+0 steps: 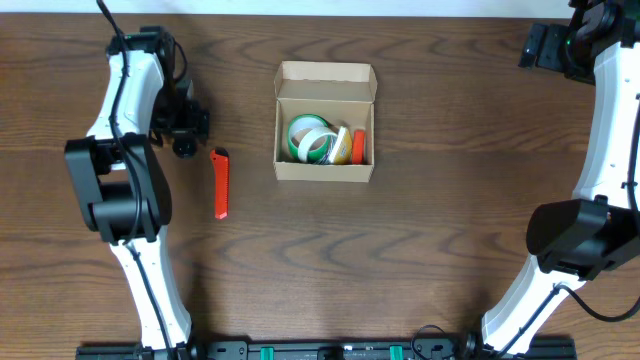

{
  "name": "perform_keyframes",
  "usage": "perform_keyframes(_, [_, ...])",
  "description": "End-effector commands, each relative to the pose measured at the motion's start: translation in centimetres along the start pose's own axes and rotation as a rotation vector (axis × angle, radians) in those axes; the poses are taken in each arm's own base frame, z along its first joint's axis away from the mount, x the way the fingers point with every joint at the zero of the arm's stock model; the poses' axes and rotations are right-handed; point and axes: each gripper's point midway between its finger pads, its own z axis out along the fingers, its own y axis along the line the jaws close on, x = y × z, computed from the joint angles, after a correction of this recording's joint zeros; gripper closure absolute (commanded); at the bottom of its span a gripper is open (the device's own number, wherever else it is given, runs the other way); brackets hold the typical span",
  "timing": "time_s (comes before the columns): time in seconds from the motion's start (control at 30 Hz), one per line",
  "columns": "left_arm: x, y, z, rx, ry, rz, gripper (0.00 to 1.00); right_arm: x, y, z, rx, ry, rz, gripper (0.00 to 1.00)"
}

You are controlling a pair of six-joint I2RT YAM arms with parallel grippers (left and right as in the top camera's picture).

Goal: Pack container
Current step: 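Move the left gripper to the black object and grasp it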

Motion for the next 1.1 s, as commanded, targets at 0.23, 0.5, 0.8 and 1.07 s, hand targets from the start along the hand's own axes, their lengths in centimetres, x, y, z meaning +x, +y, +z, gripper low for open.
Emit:
perform_keyframes(0.23, [-1.9, 0.5, 1.2, -0.006, -0.055, 0.012, 0.12, 0.8, 0.7, -0.1, -0.008, 0.029, -0.009, 0.01])
perform_keyframes(0.5, [-2.5, 0.6, 1.5, -0.006, -0.076, 0.01, 0.11, 0.8, 0.7, -0.1, -0.007, 0.029, -0.009, 0.01])
perform_keyframes(0.8, [-2.4, 1.4, 1.6, 0.035, -0.076, -0.036, 0.12, 1.0, 0.6, -0.1, -0.006, 0.034, -0.01, 0.01])
perform_keyframes(1.07, [-2.3, 1.4, 1.8, 0.107, -0.072, -0.051, 0.14, 0.9, 0.7, -0.1, -0.007, 0.033, -0.01, 0.01])
